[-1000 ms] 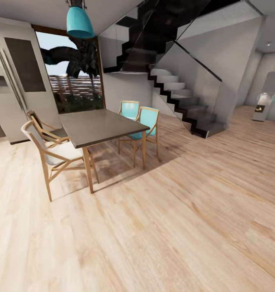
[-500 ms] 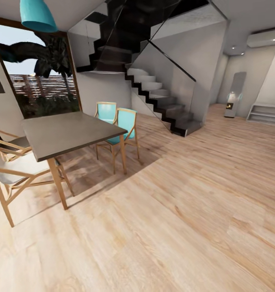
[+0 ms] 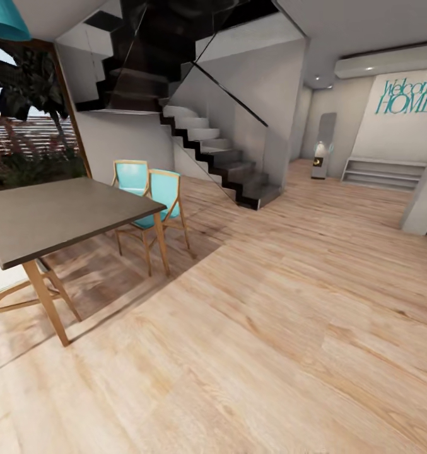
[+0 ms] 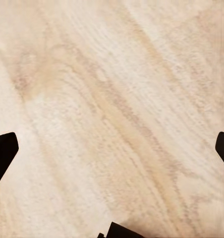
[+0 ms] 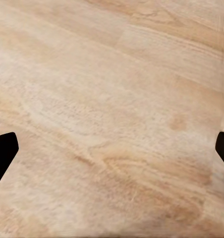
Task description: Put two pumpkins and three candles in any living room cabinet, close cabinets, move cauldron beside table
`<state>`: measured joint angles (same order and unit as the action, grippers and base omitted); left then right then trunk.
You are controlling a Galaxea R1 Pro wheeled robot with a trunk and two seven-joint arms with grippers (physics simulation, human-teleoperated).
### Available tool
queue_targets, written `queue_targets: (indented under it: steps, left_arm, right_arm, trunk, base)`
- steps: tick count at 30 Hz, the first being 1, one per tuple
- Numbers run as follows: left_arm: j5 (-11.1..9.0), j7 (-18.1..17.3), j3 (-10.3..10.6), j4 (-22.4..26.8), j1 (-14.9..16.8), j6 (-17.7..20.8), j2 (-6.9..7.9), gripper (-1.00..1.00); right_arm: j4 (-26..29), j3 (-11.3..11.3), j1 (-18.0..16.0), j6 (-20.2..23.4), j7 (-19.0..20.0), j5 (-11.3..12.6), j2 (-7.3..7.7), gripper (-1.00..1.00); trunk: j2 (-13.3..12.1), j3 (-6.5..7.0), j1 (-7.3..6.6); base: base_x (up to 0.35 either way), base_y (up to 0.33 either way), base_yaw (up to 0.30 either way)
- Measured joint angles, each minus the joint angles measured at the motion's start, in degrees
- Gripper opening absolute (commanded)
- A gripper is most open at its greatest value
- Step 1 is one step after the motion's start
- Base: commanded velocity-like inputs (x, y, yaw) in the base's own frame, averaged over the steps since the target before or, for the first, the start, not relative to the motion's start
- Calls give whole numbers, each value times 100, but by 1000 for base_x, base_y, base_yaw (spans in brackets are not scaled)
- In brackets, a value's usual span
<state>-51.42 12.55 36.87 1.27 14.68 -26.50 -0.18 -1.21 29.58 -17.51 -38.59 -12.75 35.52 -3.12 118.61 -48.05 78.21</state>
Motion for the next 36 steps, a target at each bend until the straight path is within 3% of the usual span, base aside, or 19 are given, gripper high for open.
queue_targets:
  steps: [36]
  left_arm:
    - [0,-1,5,0,0,-3,0,100]
  right_arm:
    - [-1,0,0,0,-1,-9,0,100]
  trunk:
    - [0,0,0]
  base:
    - [0,0,-300]
